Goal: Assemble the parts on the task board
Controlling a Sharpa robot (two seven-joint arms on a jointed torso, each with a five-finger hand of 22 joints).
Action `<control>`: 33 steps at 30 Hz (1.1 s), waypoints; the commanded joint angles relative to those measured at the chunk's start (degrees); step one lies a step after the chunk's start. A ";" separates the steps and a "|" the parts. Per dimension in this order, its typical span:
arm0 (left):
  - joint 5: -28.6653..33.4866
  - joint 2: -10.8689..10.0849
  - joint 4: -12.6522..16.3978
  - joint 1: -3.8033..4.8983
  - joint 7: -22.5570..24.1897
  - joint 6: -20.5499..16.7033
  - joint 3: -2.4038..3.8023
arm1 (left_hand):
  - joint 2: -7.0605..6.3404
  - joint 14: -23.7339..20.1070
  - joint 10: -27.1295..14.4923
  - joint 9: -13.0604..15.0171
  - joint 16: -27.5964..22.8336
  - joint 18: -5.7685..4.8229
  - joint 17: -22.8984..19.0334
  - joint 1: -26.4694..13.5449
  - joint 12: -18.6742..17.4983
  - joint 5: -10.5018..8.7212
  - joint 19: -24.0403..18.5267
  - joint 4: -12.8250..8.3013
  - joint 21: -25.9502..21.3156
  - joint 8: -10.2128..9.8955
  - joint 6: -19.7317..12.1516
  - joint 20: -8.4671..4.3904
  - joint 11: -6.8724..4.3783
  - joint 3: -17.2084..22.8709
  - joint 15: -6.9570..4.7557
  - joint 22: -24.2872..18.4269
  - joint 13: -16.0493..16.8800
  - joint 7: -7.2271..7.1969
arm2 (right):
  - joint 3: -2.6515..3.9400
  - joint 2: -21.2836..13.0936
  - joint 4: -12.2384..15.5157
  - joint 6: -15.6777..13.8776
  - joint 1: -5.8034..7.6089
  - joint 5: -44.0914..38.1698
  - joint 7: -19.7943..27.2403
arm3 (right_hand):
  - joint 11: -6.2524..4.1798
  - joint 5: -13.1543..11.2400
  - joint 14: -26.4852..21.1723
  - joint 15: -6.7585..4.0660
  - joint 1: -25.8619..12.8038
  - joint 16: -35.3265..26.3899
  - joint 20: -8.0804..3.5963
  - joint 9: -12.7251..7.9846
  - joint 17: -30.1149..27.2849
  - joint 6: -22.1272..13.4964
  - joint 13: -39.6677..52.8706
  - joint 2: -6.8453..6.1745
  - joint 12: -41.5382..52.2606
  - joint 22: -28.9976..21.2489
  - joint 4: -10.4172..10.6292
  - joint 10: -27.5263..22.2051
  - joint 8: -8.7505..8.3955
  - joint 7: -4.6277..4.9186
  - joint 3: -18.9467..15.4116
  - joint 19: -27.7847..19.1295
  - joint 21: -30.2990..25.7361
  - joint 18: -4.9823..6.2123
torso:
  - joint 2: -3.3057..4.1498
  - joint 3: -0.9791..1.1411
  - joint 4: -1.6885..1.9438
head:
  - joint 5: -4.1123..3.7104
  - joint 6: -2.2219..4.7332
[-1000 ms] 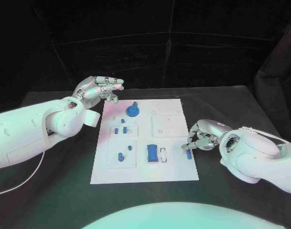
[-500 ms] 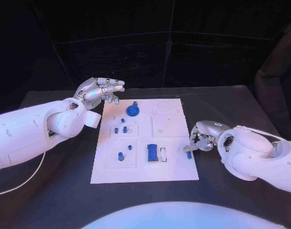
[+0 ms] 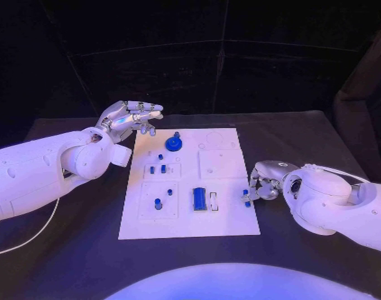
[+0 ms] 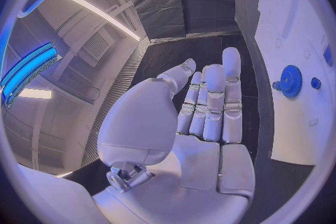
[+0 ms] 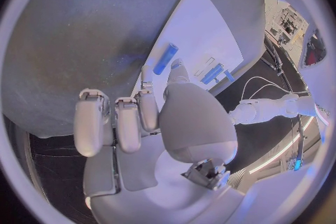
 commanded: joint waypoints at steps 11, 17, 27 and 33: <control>0.17 -0.09 0.09 0.06 0.29 0.72 0.04 | 0.14 -0.47 -0.39 -0.03 -0.27 0.38 -0.05 -0.49 0.19 0.20 -0.22 0.00 -0.08 0.19 -0.21 0.10 -0.06 -0.03 0.10 -0.06 0.07 0.05 | -0.01 2.37 -1.64 1.49 -0.02 -0.37 0.51 | -0.72 0.32 4.79 -0.66 7.65 -0.18 -0.54 2.06 9.05 -0.59 2.85 2.74 -0.12 1.34 -3.96 0.05 -0.12 -0.19 3.22 0.52 -0.18 -0.70 | 0.00 0.01 0.07 | 0.04 -0.11; 0.17 -0.15 0.12 0.06 0.17 0.81 0.04 | 0.20 -0.50 -0.46 -0.03 -0.26 0.38 -0.10 -0.56 0.27 0.20 -0.22 0.05 -0.13 0.23 -0.26 0.11 -0.05 -0.04 0.11 -0.10 0.07 0.05 | -0.01 3.26 -2.47 2.18 -0.05 -0.70 0.50 | -0.60 -0.70 4.76 -0.62 9.40 -0.28 -0.56 2.39 8.94 -1.27 2.67 3.19 -0.50 1.23 -5.33 -0.18 -0.92 0.01 4.56 0.46 -0.27 -0.68 | -0.02 -0.01 0.05 | 0.15 -0.16; 0.17 -0.21 0.17 0.06 0.05 0.82 0.04 | 0.20 -0.50 -0.46 -0.03 -0.26 0.38 -0.10 -0.56 0.27 0.20 -0.22 0.05 -0.13 0.23 -0.26 0.11 -0.06 -0.03 0.11 -0.10 0.07 0.05 | -0.02 4.04 -2.42 2.71 -0.23 -1.77 -0.13 | 0.03 -3.61 4.68 -0.11 13.75 -0.51 -0.17 1.34 8.68 -1.84 1.79 4.52 -2.13 0.92 -9.47 -1.33 -4.22 0.92 11.12 0.25 -0.55 -0.61 | -0.07 0.01 0.01 | 0.19 -0.21; 0.17 -0.24 0.17 0.06 -0.02 0.86 0.04 | 0.21 -0.53 -0.50 -0.03 -0.27 0.39 -0.16 -0.53 0.29 0.21 -0.22 0.04 -0.15 0.23 -0.29 0.11 -0.06 -0.02 0.11 -0.11 0.06 0.05 | -0.01 3.03 -0.41 -4.46 -0.26 7.28 -0.55 | 0.18 -0.84 4.74 0.05 12.09 -0.40 0.03 0.81 8.90 -1.69 1.86 3.67 -2.14 0.98 -9.89 -1.37 -5.60 1.07 14.63 0.29 -0.54 -0.62 | -0.08 0.03 0.04 | 0.35 -0.17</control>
